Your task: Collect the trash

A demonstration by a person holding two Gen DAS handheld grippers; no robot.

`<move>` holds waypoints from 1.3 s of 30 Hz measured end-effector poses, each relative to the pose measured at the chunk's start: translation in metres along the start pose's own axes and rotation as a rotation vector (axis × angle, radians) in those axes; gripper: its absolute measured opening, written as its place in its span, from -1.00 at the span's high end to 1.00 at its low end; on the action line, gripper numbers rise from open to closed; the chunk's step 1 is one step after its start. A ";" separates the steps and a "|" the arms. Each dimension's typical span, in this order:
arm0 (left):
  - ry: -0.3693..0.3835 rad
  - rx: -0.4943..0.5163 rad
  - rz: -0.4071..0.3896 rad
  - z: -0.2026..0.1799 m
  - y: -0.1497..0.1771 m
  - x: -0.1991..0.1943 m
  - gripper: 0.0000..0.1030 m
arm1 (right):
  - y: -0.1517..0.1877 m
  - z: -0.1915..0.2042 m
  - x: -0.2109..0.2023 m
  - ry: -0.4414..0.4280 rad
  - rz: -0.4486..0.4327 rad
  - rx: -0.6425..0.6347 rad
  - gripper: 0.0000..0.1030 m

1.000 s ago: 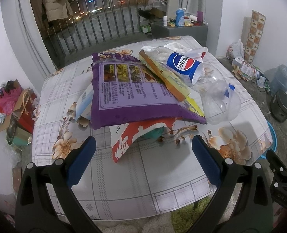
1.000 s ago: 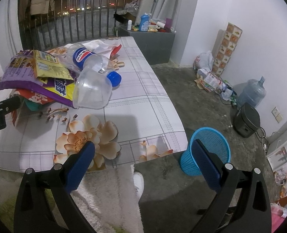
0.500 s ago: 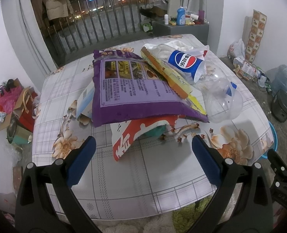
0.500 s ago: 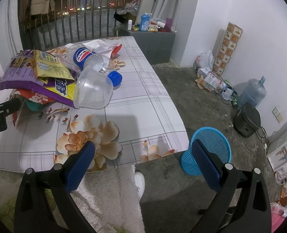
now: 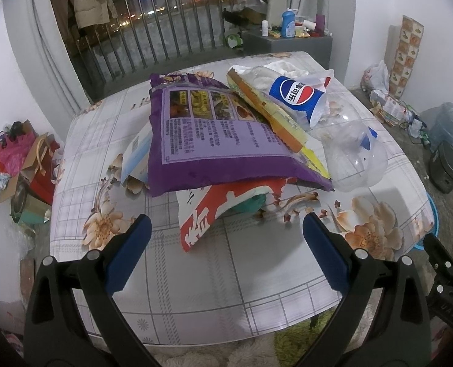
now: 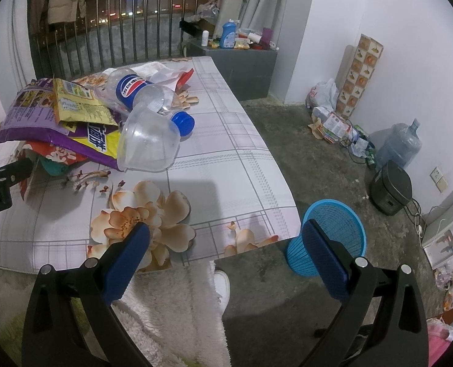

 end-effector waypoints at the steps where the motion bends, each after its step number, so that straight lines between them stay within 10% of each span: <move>1: 0.000 -0.001 0.002 0.001 0.000 0.000 -0.85 | 0.000 -0.001 0.000 -0.001 0.000 0.000 -0.88; 16: 0.052 0.021 -0.178 0.012 -0.033 -0.027 -0.85 | -0.020 0.003 -0.004 -0.091 -0.062 0.117 -0.88; 25: 0.494 0.028 -0.177 0.015 -0.067 -0.024 -0.85 | -0.058 0.018 0.010 -0.160 -0.123 0.194 -0.88; 39: 0.441 0.057 -0.072 -0.005 -0.096 0.017 -0.68 | -0.085 0.062 0.067 -0.316 0.019 0.130 -0.55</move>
Point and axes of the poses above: each gripper's, at about its wrist camera, not at the fingertips, and x roughly the way its jaws point, z to its left, y to its underside, the point moved 5 cm from there along x, roughly the way its jaws point, and after that the axes turned 6 degrees about y, right-handed, at the moved point
